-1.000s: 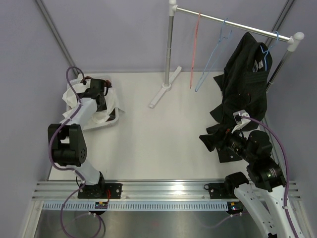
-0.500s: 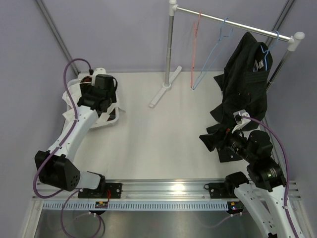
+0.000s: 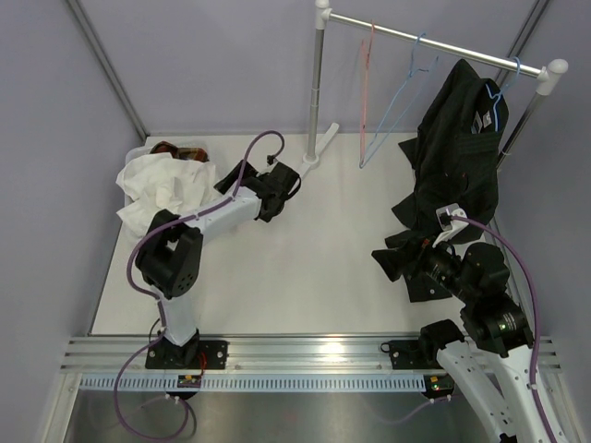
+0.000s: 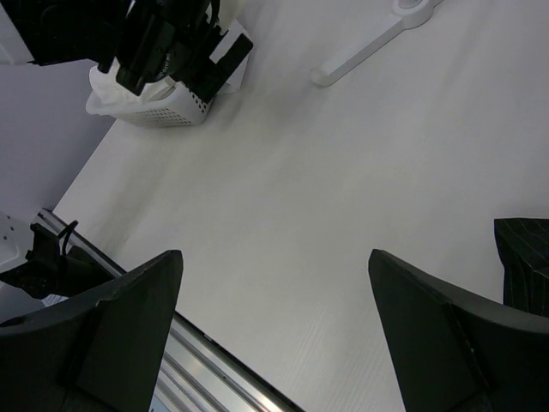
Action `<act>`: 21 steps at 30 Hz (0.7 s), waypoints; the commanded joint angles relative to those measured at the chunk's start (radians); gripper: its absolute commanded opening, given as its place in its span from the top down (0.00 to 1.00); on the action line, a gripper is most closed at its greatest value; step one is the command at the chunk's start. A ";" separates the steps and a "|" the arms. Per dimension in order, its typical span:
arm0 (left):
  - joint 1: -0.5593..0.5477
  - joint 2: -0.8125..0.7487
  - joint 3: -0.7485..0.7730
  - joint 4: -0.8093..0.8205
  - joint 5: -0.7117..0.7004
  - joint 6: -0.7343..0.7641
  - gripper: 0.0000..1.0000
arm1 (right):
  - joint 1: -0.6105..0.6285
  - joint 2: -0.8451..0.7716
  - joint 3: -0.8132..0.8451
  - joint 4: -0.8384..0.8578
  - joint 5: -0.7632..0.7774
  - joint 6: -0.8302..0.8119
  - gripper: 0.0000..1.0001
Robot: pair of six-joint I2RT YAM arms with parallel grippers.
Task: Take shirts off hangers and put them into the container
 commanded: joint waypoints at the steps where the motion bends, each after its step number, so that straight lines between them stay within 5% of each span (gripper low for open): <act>1: 0.005 0.029 0.038 0.014 -0.091 0.180 0.01 | -0.002 -0.005 -0.004 0.024 -0.023 0.004 0.01; 21: 0.062 0.209 0.082 0.074 0.031 0.414 0.05 | -0.002 0.013 -0.005 0.026 -0.034 0.004 0.01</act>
